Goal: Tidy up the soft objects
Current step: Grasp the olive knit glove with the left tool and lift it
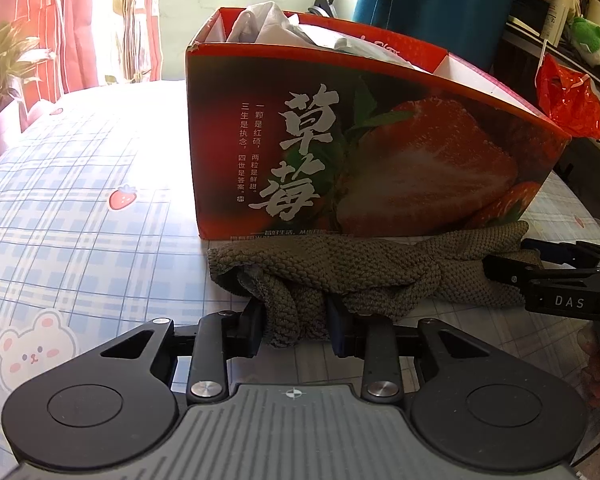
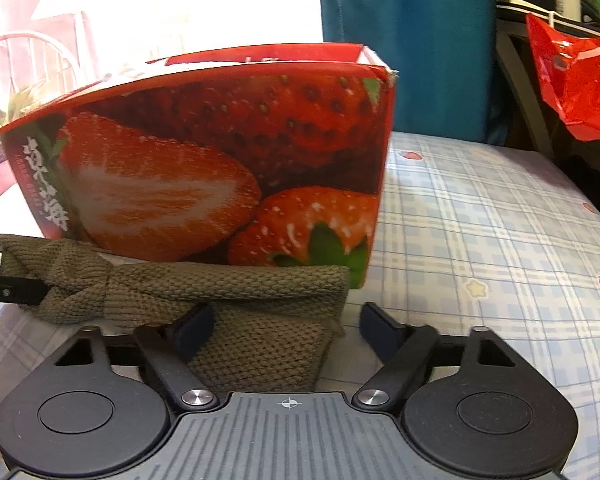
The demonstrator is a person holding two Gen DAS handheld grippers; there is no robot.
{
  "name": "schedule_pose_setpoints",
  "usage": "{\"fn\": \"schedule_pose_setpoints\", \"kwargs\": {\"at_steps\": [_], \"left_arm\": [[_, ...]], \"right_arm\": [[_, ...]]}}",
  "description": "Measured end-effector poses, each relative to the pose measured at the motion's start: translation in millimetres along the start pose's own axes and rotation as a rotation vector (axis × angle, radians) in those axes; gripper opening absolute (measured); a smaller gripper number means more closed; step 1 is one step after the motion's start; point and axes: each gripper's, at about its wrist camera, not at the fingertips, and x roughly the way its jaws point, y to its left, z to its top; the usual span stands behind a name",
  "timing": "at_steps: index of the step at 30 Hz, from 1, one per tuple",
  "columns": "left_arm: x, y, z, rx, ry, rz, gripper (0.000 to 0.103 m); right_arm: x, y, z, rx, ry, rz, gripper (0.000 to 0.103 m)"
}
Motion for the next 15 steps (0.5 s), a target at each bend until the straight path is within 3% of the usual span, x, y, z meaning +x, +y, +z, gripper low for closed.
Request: {"fn": "schedule_pose_setpoints", "kwargs": {"at_steps": [4,6,11,15], "left_arm": [[-2.6,1.5,-2.2,-0.008,-0.005,-0.007,0.034],[-3.1,2.7,-1.5,-0.009,-0.003,-0.009,0.034],[-3.5,12.2,1.1,-0.042,0.005,-0.029,0.029],[-17.4,18.2,2.4,-0.058,-0.035,-0.056,0.026]], "right_arm": [[-2.1,3.9,4.9,0.002,0.013,0.028,0.054],[-3.0,4.4,7.3,0.000,0.024,0.063,0.036],[-10.9,12.1,11.6,-0.039,0.041,0.110,0.013],[-28.0,9.8,20.9,-0.045,0.010,0.135,0.012]]}}
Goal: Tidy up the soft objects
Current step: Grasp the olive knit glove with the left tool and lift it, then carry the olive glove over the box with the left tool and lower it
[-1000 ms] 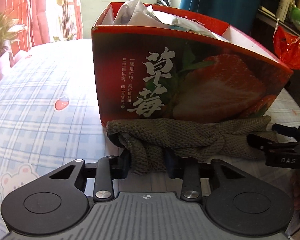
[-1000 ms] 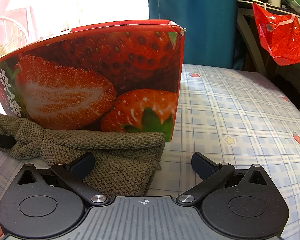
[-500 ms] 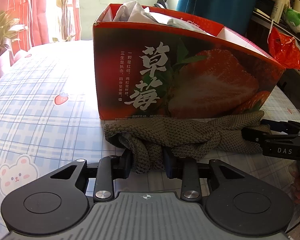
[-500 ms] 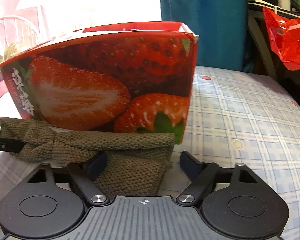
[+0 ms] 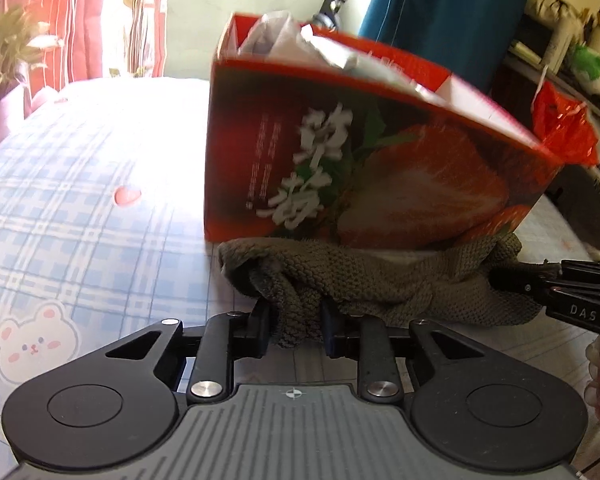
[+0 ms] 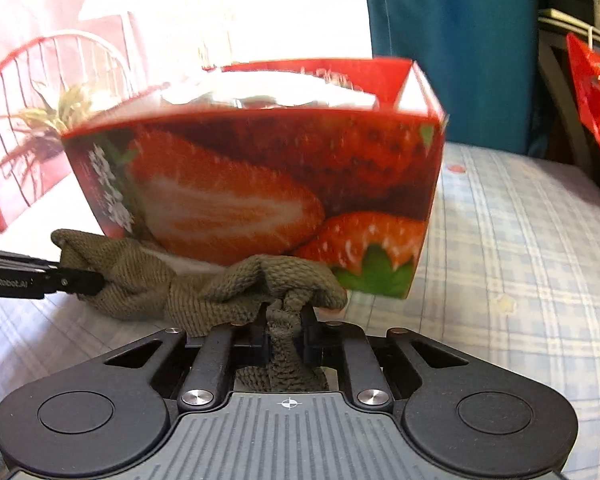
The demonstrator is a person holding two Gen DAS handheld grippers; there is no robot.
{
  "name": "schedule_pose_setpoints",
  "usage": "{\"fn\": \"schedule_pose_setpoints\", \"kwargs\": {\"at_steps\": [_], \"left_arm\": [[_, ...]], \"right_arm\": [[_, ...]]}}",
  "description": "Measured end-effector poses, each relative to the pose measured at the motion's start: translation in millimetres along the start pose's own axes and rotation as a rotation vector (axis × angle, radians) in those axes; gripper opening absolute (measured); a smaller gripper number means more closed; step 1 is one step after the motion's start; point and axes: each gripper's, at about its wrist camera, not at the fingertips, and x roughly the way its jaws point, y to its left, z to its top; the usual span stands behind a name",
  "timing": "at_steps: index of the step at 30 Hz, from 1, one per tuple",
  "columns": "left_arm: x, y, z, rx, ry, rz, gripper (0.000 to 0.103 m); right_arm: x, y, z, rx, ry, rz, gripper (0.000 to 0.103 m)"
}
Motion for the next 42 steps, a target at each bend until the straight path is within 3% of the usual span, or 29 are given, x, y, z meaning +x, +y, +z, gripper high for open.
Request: {"fn": "schedule_pose_setpoints", "kwargs": {"at_steps": [11,20,23,28,35,42], "left_arm": [[-74.5,0.0,29.5,0.024,-0.218,-0.057,0.026],[-105.6,-9.4,95.2,0.131,-0.315,-0.076,0.026],[-95.7,-14.6,117.9,0.176,-0.286,-0.079,0.026],[-61.8,-23.1,140.2,0.216,-0.171,-0.089,0.026],[-15.4,-30.8,143.1,0.260,-0.028,-0.078,0.026],[15.5,-26.2,148.9,0.240,0.047,-0.068,0.026]], "right_arm": [[-60.6,4.9,42.8,-0.071,-0.142,0.083,0.012],[-85.2,13.5,125.3,-0.185,-0.245,0.097,0.012],[-83.5,10.7,152.1,-0.227,-0.235,0.077,0.012],[-58.8,3.1,176.6,-0.239,-0.157,0.045,0.012],[-13.8,5.0,167.0,-0.233,-0.021,0.034,0.012],[22.1,7.3,162.2,-0.177,0.090,0.011,0.012]]}}
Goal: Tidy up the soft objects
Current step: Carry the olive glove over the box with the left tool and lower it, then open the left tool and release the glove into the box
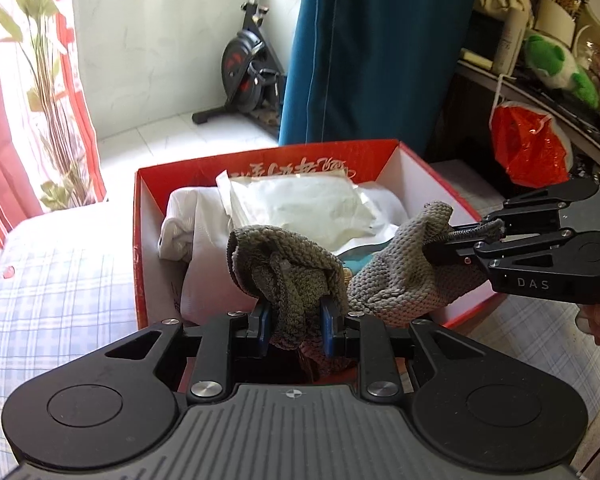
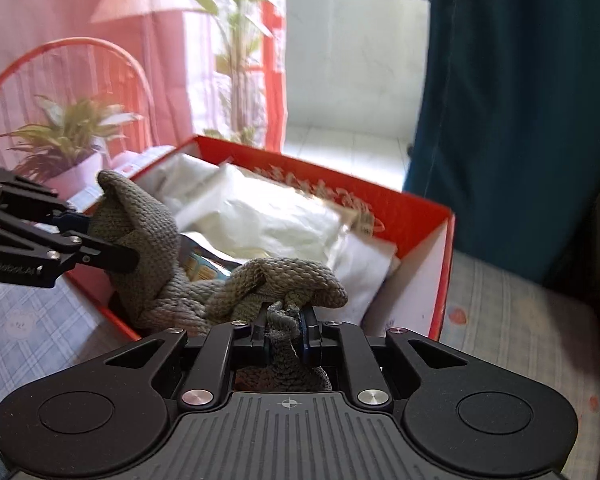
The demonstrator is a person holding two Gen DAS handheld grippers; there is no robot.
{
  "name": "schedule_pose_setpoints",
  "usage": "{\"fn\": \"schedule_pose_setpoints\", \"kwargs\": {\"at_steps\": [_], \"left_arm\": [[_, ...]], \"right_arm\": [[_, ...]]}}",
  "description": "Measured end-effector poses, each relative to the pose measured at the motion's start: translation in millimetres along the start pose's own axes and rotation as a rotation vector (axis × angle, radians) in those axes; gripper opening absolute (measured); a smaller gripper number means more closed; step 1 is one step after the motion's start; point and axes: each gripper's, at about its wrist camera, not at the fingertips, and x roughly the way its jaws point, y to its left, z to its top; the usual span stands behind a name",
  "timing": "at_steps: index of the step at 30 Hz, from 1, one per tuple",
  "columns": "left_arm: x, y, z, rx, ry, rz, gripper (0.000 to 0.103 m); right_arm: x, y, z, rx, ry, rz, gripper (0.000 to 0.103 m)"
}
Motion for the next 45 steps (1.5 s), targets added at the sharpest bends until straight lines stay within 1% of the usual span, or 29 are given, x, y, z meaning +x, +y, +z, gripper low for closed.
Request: {"fn": "schedule_pose_setpoints", "kwargs": {"at_steps": [9,15,20,25,29,32,35,37,38,39,40,42,43,45], "left_arm": [[22.4,7.7,-2.0,-0.005,0.059,0.027,0.026],[36.1,9.6,-1.1,0.007,0.083,0.039,0.026],[41.6,13.8,-0.3,-0.009,0.093,0.034,0.027],[43.0,12.3,-1.7,-0.003,0.096,0.045,0.027],[40.8,8.8,-2.9,-0.008,0.092,0.064,0.028],[34.0,7.1,-2.7,0.000,0.076,0.079,0.034],[27.9,8.1,-3.3,-0.004,0.068,0.096,0.044],[22.5,10.2,-3.8,-0.022,0.056,0.106,0.058],[18.5,11.0,-3.9,-0.030,0.045,0.107,0.062],[14.6,11.7,-4.1,-0.035,0.033,0.104,0.071],[10.4,12.0,-4.1,-0.038,0.024,0.102,0.079],[1.5,11.6,-4.2,-0.021,0.003,0.087,0.088],[-3.9,11.1,-4.3,-0.012,-0.012,0.086,0.092],[-14.6,10.0,-4.1,-0.016,-0.040,0.101,0.097]], "right_arm": [[27.5,-7.9,-9.1,0.086,0.096,0.025,0.012],[36.5,-12.7,-9.8,0.156,0.124,0.037,0.012],[41.1,-12.8,-10.2,0.165,0.140,0.028,0.012],[42.2,-13.1,-10.2,0.170,0.148,0.022,0.012],[43.2,-13.8,-10.6,0.182,0.146,0.015,0.016],[39.0,-13.1,-10.7,0.171,0.141,-0.004,0.022],[32.8,-14.2,-10.4,0.170,0.128,-0.031,0.025],[28.1,-14.7,-10.5,0.168,0.118,-0.041,0.028],[25.7,-14.6,-10.3,0.164,0.113,-0.048,0.031],[23.4,-14.9,-10.3,0.160,0.108,-0.054,0.035],[20.8,-15.2,-10.1,0.157,0.104,-0.061,0.037],[14.6,-15.7,-9.4,0.156,0.091,-0.070,0.048],[11.4,-16.5,-8.9,0.155,0.085,-0.073,0.051],[4.6,-16.0,-8.2,0.150,0.071,-0.072,0.060]]}}
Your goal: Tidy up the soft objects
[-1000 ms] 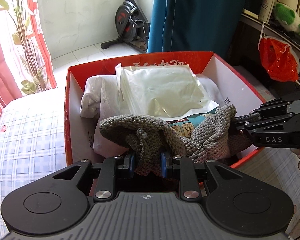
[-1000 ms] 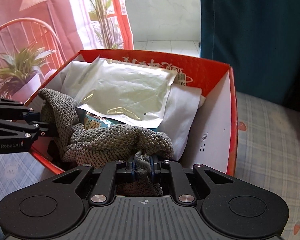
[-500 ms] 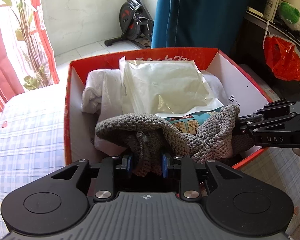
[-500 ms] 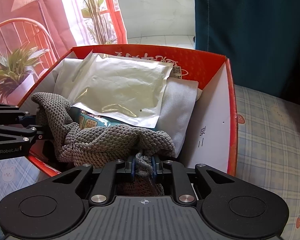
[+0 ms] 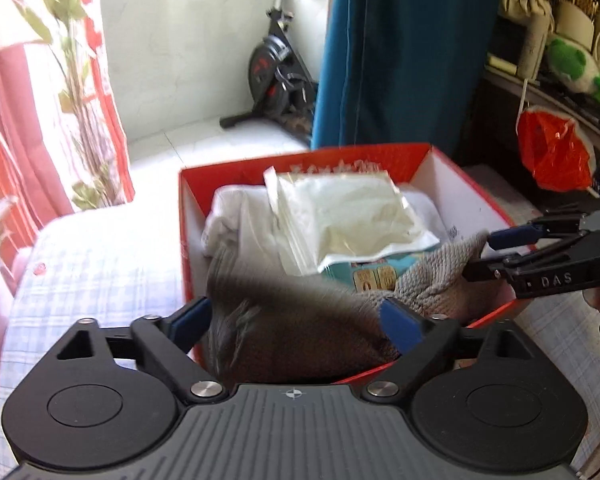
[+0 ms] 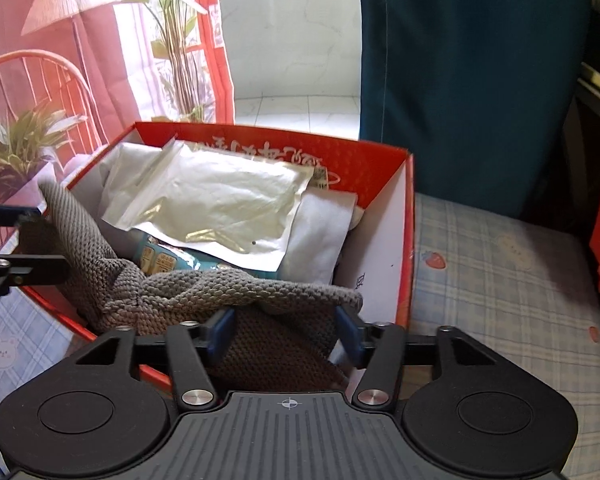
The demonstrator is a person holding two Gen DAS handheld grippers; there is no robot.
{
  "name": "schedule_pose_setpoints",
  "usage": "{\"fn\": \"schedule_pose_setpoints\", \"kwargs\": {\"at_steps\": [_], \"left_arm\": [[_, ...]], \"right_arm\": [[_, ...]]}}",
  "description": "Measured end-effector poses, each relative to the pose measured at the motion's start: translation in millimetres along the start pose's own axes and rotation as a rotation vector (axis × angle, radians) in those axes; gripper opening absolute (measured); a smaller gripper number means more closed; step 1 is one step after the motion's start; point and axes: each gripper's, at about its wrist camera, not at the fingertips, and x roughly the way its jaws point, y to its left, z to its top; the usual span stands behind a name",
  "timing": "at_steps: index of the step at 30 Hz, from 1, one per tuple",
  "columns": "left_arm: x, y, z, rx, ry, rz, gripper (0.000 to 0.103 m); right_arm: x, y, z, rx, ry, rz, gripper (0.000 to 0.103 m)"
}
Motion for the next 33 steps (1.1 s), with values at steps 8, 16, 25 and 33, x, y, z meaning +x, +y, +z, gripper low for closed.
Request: {"fn": "schedule_pose_setpoints", "kwargs": {"at_steps": [8,16,25,33], "left_arm": [[-17.6,0.2,3.7,-0.037,-0.060,0.061,0.103],[-31.2,-7.9,-1.9,-0.029,-0.090,0.115,0.103],[-64.5,-27.4,-10.6,0.028,-0.138,0.237,0.103],[-125.0,-48.2,-16.2,0.016,-0.260,0.177,0.103]], "right_arm": [[-17.1,2.3,1.3,0.014,-0.041,-0.012,0.094],[-33.0,11.4,-0.2,-0.010,-0.071,-0.034,0.102],[-61.4,18.2,-4.2,0.001,-0.112,-0.059,0.102],[-128.7,37.3,-12.7,-0.002,-0.250,-0.017,0.103]]}}
